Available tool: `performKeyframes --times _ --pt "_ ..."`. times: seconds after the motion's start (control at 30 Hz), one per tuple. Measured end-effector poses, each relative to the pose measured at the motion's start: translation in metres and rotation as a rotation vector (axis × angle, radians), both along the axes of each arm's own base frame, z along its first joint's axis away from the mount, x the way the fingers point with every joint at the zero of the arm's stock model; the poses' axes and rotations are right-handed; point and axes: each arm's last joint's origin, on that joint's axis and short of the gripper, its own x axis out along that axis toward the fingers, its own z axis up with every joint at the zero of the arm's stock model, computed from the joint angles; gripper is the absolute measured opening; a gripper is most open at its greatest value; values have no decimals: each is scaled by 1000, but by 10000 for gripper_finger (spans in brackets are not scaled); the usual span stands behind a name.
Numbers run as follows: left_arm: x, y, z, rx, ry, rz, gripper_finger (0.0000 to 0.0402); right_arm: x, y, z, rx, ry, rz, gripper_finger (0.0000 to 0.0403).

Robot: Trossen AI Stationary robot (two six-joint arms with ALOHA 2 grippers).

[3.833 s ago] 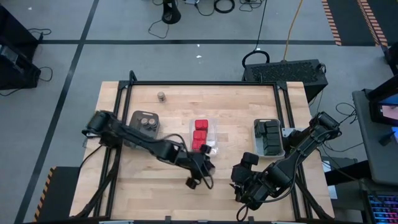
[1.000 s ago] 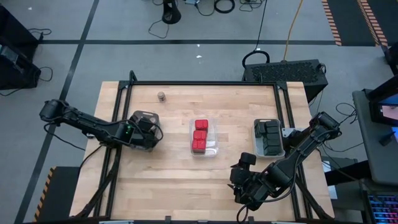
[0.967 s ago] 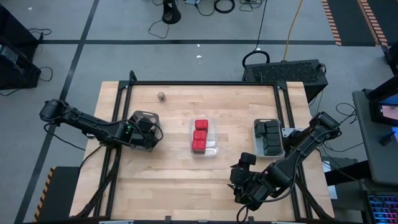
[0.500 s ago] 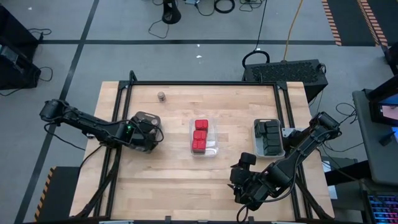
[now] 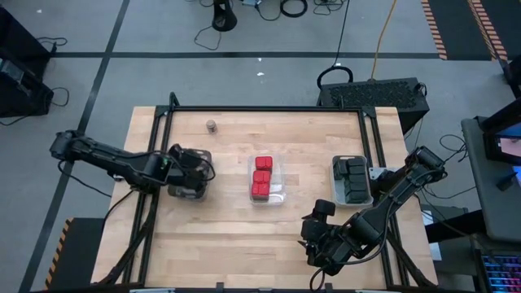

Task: Sort spices by type
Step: Put the brown seasoning bottle into the black bin

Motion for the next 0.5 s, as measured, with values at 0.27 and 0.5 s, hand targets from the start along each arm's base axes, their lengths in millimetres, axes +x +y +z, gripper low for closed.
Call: performKeyframes --times 0.27,0.5 --pt "8 28 37 124 9 44 260 0 0 0 -1 0 1 318" --pt "6 97 54 -10 -12 96 260 0 0 0 -2 0 3 318"
